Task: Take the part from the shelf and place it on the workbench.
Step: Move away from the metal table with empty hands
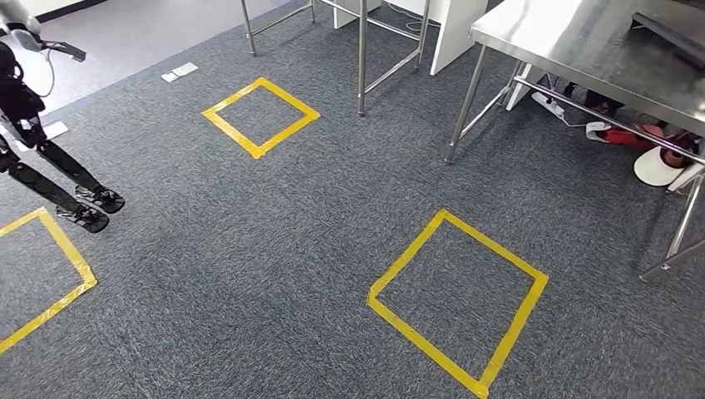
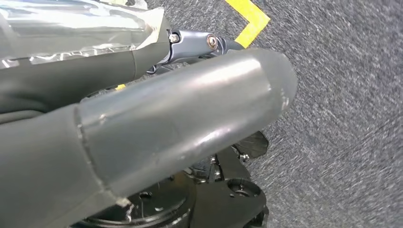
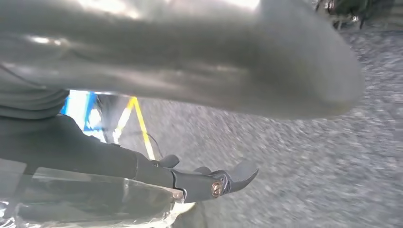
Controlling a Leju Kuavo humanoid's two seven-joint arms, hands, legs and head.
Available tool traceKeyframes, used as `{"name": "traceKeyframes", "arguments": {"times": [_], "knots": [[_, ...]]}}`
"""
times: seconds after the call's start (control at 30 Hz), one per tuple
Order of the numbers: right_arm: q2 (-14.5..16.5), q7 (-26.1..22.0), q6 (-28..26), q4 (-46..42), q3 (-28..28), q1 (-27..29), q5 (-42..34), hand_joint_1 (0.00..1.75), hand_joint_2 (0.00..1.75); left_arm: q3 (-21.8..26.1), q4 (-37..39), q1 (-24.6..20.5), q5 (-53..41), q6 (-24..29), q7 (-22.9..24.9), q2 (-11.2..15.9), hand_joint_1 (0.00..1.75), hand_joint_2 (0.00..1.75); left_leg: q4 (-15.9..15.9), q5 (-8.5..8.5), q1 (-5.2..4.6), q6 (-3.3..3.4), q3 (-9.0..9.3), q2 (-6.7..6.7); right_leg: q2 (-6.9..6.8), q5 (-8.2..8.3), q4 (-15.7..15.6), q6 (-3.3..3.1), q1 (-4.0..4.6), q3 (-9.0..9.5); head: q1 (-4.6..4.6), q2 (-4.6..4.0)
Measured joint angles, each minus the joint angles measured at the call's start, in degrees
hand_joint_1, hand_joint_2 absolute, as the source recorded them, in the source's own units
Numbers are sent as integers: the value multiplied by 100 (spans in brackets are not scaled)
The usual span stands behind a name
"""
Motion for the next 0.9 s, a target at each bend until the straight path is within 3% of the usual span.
{"name": "traceKeyframes", "arguments": {"times": [0.07, 0.13, 0.2, 0.27, 0.33, 0.37, 0.4, 0.5, 0.57, 0.63, 0.7, 0.77, 0.83, 0.87, 0.9], "knots": [[-8, -43, 35, 0, 17, -7, 15, 0, 0, 2, 1, 2, -14, -30, 1, 5, 0, 0, 12, 19, -19, -71, -32, -86, 58, 66, -174, -105, 25, 45, -6, 0], [-22, -89, 77, -1, 32, -10, 25, 0, 0, 4, 2, 10, -15, -59, 4, 13, 0, 0, 21, 34, -8, -132, -74, -116, -47, 105, -181, -205, 28, 60, -15, 0], [-46, -138, 115, -3, 37, -8, 30, 0, 0, 5, 2, 15, -15, -79, 18, 27, 0, 0, 272, -148, 1, -181, -198, 107, -167, 143, -195, -298, 7, 75, -40, 0], [-69, -178, 146, -4, 39, 11, 31, 0, 0, 6, 2, 8, -16, -89, 32, 40, 0, 0, 935, -548, 8, -224, -485, 392, -302, 152, -199, -361, 22, 65, -68, 0], [-90, -194, 173, -4, 40, 38, 32, 0, 0, 6, 2, 6, -19, -93, 50, 50, 0, 0, 1574, -816, 27, -256, -761, 487, -464, 144, -197, -384, 43, 50, -73, 0], [-99, -200, 184, -4, 40, 43, 33, 0, 0, 6, 2, 10, -21, -92, 70, 54, 0, 0, 1642, -799, 38, -266, -780, 513, -540, 140, -196, -388, 46, 43, -74, 0], [-107, -208, 195, -4, 41, 40, 38, 0, 0, 6, 2, 14, -24, -90, 95, 58, 0, 0, 1482, -683, 51, -272, -681, 551, -612, 135, -195, -390, 45, 38, -75, 0], [-135, -244, 234, -4, 52, 21, 52, 0, 0, 8, 2, 4, -31, -70, 155, 77, 0, 0, 395, -267, 64, -251, -68, 854, -786, 93, -188, -349, 80, 68, -76, 0], [-167, -267, 275, -4, 63, 10, 60, 0, 0, 7, 2, -5, -39, -58, 151, 80, 0, 0, 120, -231, 25, -190, 68, 930, -887, 65, -190, -288, 131, 91, -56, 0], [-192, -294, 307, -7, 71, -10, 66, 0, 0, 7, 3, 7, -44, -53, 93, 80, 0, 0, 90, -200, -4, -99, 50, 793, -967, 52, -197, -222, 146, 117, -43, 0], [-215, -326, 337, -10, 78, -19, 70, 0, 0, 9, 3, 18, -43, -55, 24, 83, 0, 0, 32, -139, 0, 4, 50, 672, -736, -76, -14, -180, 117, 54, -38, 0], [-242, -349, 374, -11, 84, -2, 75, 0, 0, 10, 2, 15, -42, -64, -17, 86, 0, 0, 6, -97, 6, 68, 38, 534, -380, -411, 659, -192, 82, -258, -20, 0], [-274, -367, 401, -11, 86, 24, 80, 0, 0, 10, 4, 15, -47, -75, -31, 88, 0, 0, 8, -86, -4, 86, 15, 366, -268, -681, 1411, -181, 83, -637, -15, 0], [-287, -374, 408, -11, 89, 31, 82, 0, 0, 10, 5, 22, -50, -77, -31, 89, 0, 0, 10, -82, -8, 87, 11, 281, -257, -675, 1518, -149, 85, -706, -16, 0], [-301, -379, 411, -11, 93, 32, 86, 0, 0, 10, 7, 29, -53, -78, -31, 89, 0, 0, 12, -78, -11, 84, 12, 196, -244, -570, 1391, -106, 85, -663, -15, 0]]}}
